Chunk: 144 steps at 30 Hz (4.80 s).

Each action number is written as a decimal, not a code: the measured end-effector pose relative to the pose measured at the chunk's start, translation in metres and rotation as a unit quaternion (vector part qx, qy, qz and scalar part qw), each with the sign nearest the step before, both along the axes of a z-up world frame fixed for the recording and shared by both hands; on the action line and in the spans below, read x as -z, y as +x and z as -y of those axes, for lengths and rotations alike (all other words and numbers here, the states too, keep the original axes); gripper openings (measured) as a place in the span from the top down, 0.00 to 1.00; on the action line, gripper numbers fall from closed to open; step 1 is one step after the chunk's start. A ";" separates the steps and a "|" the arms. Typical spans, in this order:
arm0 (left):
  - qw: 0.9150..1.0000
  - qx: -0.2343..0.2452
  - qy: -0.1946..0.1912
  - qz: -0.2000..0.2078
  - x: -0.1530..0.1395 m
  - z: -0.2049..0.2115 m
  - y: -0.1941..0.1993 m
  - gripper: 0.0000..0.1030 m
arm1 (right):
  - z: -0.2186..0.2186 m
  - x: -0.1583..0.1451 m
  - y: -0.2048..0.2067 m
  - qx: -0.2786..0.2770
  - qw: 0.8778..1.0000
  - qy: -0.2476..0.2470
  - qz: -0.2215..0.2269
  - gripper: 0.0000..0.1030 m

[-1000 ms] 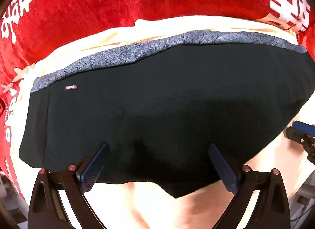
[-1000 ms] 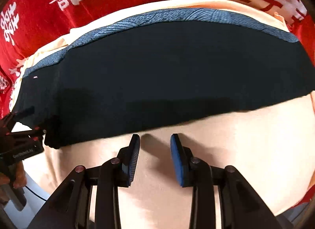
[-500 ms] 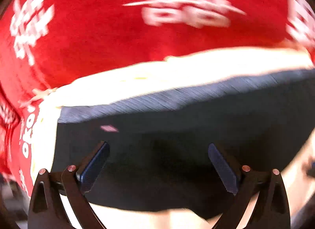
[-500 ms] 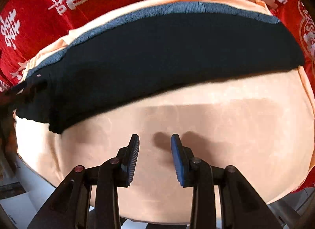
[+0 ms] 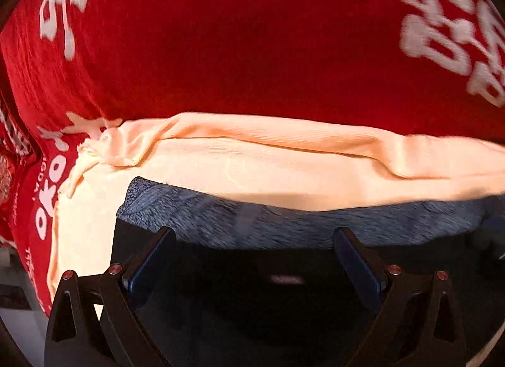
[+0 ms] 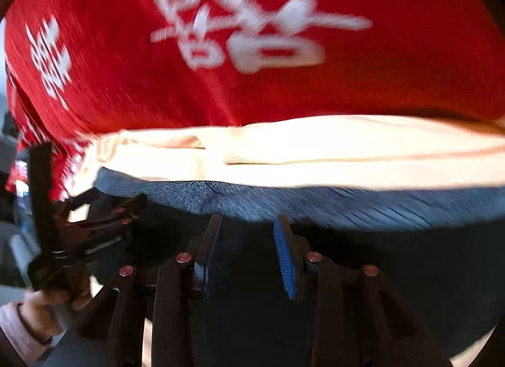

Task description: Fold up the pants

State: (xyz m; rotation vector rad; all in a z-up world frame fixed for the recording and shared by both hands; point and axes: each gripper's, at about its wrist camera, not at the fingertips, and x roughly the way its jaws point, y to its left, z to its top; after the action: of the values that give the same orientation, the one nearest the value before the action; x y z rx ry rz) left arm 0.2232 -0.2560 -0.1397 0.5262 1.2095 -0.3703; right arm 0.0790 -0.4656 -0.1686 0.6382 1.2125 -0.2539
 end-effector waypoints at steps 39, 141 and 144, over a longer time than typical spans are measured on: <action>0.997 0.015 0.034 -0.064 -0.031 -0.027 -0.112 0.00 | -0.024 -0.033 -0.170 0.055 0.996 0.012 -0.068 0.47; 0.976 0.140 -0.124 -0.110 -0.053 0.162 -0.232 0.09 | 0.130 -0.114 -0.238 0.109 0.983 -0.112 0.097 0.87; 0.983 0.116 -0.104 -0.096 -0.056 0.117 -0.196 0.09 | 0.088 -0.095 -0.201 0.066 0.986 -0.144 0.050 0.85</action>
State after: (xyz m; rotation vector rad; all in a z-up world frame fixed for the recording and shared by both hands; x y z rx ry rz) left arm 0.0277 -0.3734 -0.0836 0.4589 1.2803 -0.7525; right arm -0.1222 -0.5534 -0.0734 0.4732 1.0144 -0.4943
